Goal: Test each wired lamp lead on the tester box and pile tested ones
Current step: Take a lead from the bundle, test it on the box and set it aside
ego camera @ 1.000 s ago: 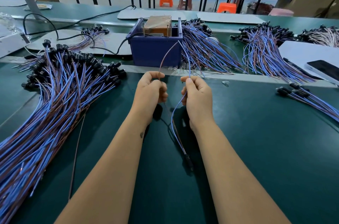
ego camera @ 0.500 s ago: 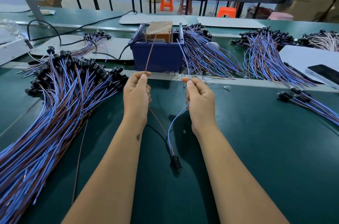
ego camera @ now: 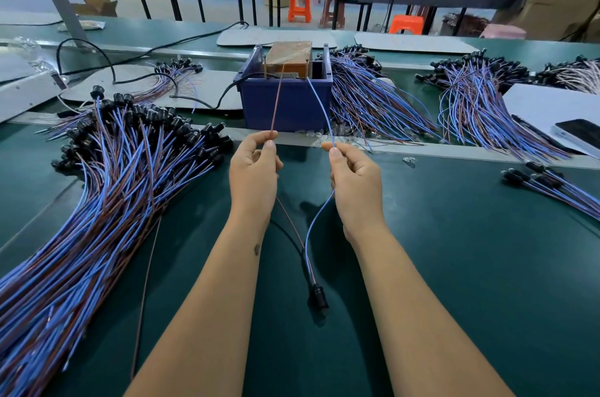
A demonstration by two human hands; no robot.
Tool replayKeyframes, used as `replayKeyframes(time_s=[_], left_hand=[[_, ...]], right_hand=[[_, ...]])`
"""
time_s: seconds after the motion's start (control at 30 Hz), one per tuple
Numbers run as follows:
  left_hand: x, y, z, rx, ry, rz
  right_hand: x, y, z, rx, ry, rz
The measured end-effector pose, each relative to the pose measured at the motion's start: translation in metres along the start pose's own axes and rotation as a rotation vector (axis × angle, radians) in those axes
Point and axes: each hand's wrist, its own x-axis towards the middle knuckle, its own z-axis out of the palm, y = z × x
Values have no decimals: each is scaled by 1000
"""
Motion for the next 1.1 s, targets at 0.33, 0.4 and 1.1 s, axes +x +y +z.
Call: replayKeyframes(time_s=[0.33, 0.4, 1.1], left_hand=[[12, 0, -3, -15, 64, -48], [13, -1, -3, -6, 62, -49], [14, -4, -2, 39, 71, -57]], right_hand=[[1, -3, 1, 19, -8, 0], [1, -4, 1, 22, -15, -1], [1, -3, 3, -5, -36, 20]])
